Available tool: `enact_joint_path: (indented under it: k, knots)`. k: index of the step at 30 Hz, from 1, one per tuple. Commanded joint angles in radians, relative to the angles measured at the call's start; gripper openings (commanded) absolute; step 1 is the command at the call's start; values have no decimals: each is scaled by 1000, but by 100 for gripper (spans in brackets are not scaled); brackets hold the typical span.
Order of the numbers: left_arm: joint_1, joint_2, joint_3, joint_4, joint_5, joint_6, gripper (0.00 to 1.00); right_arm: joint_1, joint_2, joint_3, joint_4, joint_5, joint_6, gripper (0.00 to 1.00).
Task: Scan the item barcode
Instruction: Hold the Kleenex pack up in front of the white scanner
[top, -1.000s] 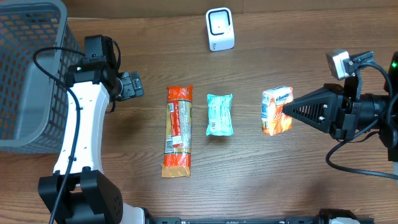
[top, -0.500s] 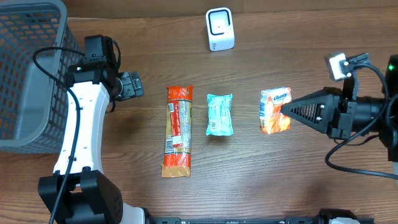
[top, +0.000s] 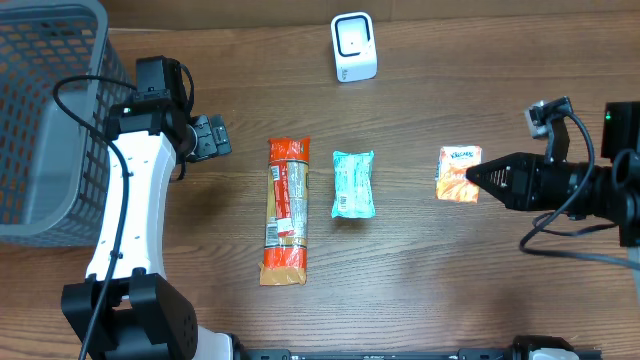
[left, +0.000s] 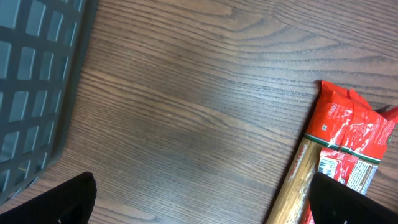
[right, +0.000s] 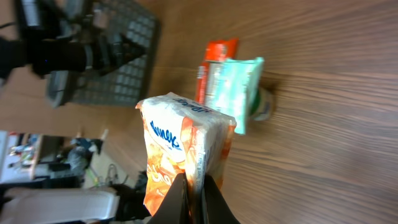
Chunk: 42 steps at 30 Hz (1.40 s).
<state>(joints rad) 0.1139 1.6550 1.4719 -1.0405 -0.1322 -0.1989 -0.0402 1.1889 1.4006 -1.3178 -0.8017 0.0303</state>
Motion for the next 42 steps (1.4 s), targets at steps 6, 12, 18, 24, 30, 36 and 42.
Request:
enact_joint_path:
  k: [6, 12, 18, 24, 30, 36, 42]
  knots:
    - [3, 1, -7, 1, -5, 9, 100, 90, 91, 6, 101, 126, 97, 4]
    - [3, 1, -7, 1, -5, 9, 100, 226, 161, 85, 190, 262, 246, 4]
    - [3, 1, -7, 1, -5, 9, 100, 318, 271, 386, 16, 486, 327, 4]
    - [3, 1, -7, 1, -5, 9, 100, 383, 495, 817, -264, 625, 312, 4]
    - [3, 1, -7, 1, -5, 9, 100, 460, 661, 968, -177, 824, 235, 4]
    - [4, 1, -7, 1, -5, 9, 100, 517, 811, 968, 29, 1024, 70, 4]
    - [3, 1, -7, 1, -5, 9, 100, 566, 971, 968, 252, 1222, -105, 4]
